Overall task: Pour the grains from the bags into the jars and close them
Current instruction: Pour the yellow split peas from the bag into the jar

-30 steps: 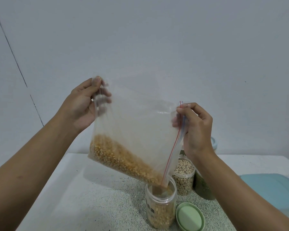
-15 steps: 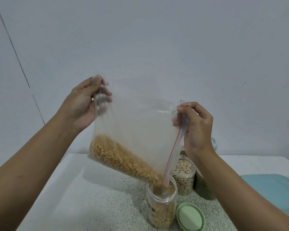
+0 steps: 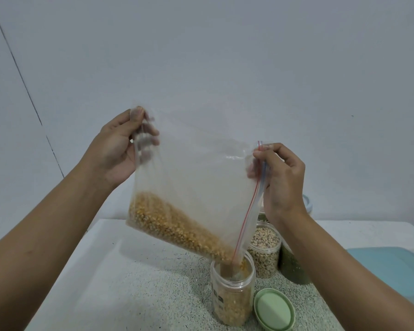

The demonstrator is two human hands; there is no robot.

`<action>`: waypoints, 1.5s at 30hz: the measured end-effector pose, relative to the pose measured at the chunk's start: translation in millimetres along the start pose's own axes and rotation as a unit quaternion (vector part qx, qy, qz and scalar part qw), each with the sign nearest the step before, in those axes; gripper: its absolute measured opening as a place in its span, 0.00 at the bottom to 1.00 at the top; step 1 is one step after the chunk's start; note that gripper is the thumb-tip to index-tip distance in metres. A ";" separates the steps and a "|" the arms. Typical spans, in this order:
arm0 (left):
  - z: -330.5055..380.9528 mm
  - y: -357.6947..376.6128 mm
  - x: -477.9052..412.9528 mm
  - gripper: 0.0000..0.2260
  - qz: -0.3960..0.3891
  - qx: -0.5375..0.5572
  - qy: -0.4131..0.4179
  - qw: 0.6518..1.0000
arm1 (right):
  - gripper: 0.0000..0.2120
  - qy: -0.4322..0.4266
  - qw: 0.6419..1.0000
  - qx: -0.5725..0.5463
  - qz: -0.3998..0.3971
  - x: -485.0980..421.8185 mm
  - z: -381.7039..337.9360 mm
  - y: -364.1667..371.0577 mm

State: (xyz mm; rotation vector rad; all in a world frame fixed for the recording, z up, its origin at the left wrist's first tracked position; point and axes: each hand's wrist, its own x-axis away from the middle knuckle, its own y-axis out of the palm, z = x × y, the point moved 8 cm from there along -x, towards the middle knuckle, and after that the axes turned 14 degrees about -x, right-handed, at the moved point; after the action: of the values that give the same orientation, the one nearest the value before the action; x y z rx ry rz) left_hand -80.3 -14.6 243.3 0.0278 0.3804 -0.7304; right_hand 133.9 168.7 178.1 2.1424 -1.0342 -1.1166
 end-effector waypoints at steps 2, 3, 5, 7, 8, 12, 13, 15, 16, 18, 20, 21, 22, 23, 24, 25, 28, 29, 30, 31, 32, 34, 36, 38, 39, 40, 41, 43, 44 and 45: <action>-1.2 -0.5 -0.7 0.12 -0.002 0.002 -0.001 1.000 | 0.13 -0.002 1.000 0.003 0.000 0.5 -0.4 0.8; -1.7 -0.9 -0.9 0.12 -0.002 0.003 -0.002 1.000 | 0.13 -0.001 1.000 0.003 -0.001 0.8 -0.4 1.3; -1.9 -0.9 -1.4 0.12 -0.002 0.003 -0.001 1.000 | 0.12 0.001 1.000 0.004 -0.004 1.1 0.2 1.9; -1.5 -0.5 -1.7 0.11 -0.003 0.001 0.001 1.000 | 0.12 0.003 1.000 0.006 -0.005 1.5 0.8 1.5; -1.3 -0.2 -1.6 0.11 -0.004 -0.001 0.001 1.000 | 0.12 0.004 1.000 0.007 -0.004 2.0 1.1 1.1; -1.4 -1.4 -1.3 0.11 -0.004 -0.005 0.000 1.000 | 0.13 0.009 1.000 -0.001 -0.001 3.1 1.1 0.2; -1.2 -2.3 -1.2 0.11 -0.002 -0.005 0.000 1.000 | 0.13 0.010 1.000 -0.002 -0.002 3.2 1.3 0.9; 0.0 -3.1 -0.8 0.11 0.000 -0.007 0.001 1.000 | 0.13 0.011 1.000 -0.003 -0.004 3.4 2.2 2.6; 1.2 -3.2 -0.6 0.11 -0.001 -0.008 0.003 1.000 | 0.13 0.011 1.000 -0.005 -0.004 3.3 2.7 3.2; 4.0 -4.0 -0.5 0.12 -0.003 -0.012 0.007 1.000 | 0.13 0.012 1.000 -0.007 -0.005 2.9 3.5 4.0; 7.9 -5.3 0.0 0.12 -0.003 -0.021 0.016 1.000 | 0.12 0.012 1.000 -0.009 -0.008 2.9 3.5 4.4; 9.9 -5.7 0.3 0.12 -0.003 -0.025 0.021 0.999 | 0.12 0.012 1.000 -0.011 -0.009 3.0 3.2 4.7; 11.9 -5.6 0.7 0.13 -0.003 -0.029 0.024 0.999 | 0.12 0.012 1.000 -0.012 -0.009 3.0 3.1 4.6; 13.5 -5.2 1.0 0.13 -0.004 -0.032 0.027 0.999 | 0.12 0.012 1.000 -0.012 -0.007 3.0 3.0 4.4; 14.6 -4.5 1.5 0.13 -0.005 -0.036 0.028 0.999 | 0.12 0.012 1.000 -0.012 -0.006 3.2 3.5 3.9; 15.1 -4.2 1.8 0.14 -0.006 -0.040 0.029 0.999 | 0.12 0.012 1.000 -0.013 -0.005 3.5 4.0 3.8; 15.1 -2.7 2.3 0.14 -0.008 -0.046 0.026 0.999 | 0.12 0.015 1.000 -0.016 -0.003 4.1 5.8 1.9; 14.6 -2.3 2.3 0.15 -0.009 -0.047 0.025 0.999 | 0.12 0.017 1.000 -0.018 -0.001 4.4 6.5 0.9; 14.0 -2.0 2.6 0.15 -0.009 -0.047 0.023 0.999 | 0.13 0.018 1.000 -0.021 0.001 4.5 6.8 -0.1; 13.3 -1.4 2.7 0.15 -0.009 -0.048 0.022 0.999 | 0.13 0.020 1.000 -0.023 0.002 4.7 7.3 -1.1; 12.8 -0.8 3.0 0.14 -0.009 -0.048 0.020 0.999 | 0.13 0.021 0.999 -0.025 0.003 4.7 7.5 -1.9; 11.8 0.1 2.9 0.14 -0.009 -0.047 0.018 0.999 | 0.13 0.020 1.000 -0.024 0.005 4.5 7.0 -3.2; 10.8 0.6 2.5 0.15 -0.008 -0.045 0.016 0.999 | 0.13 0.022 0.999 -0.025 0.004 4.3 7.0 -3.5; 10.0 0.9 2.0 0.15 -0.009 -0.044 0.015 0.999 | 0.14 0.021 0.999 -0.024 0.001 4.1 6.4 -3.1; 9.3 0.6 1.9 0.15 -0.009 -0.042 0.015 0.999 | 0.14 0.021 0.999 -0.024 0.000 4.0 6.1 -2.5; 8.3 -0.2 2.1 0.15 -0.008 -0.040 0.014 0.999 | 0.14 0.022 0.999 -0.023 -0.001 4.0 5.7 -2.0; 6.9 -1.3 2.2 0.15 -0.005 -0.037 0.013 0.999 | 0.14 0.023 0.999 -0.023 -0.002 4.1 6.0 -1.5; 4.2 -3.3 2.4 0.15 -0.001 -0.032 0.010 0.999 | 0.14 0.024 0.999 -0.023 -0.005 4.4 6.3 -0.4; 3.0 -3.8 2.7 0.15 0.000 -0.030 0.008 1.000 | 0.14 0.024 0.999 -0.023 -0.006 4.6 6.6 -0.2; 2.2 -3.9 2.9 0.14 0.001 -0.029 0.006 1.000 | 0.14 0.025 0.999 -0.023 -0.006 4.6 7.1 0.1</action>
State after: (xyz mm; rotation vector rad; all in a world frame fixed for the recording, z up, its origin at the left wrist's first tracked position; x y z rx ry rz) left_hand -80.1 -19.7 244.8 -0.0224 0.4123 -0.7172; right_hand 129.6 164.4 172.3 2.1323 -0.9645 -1.0770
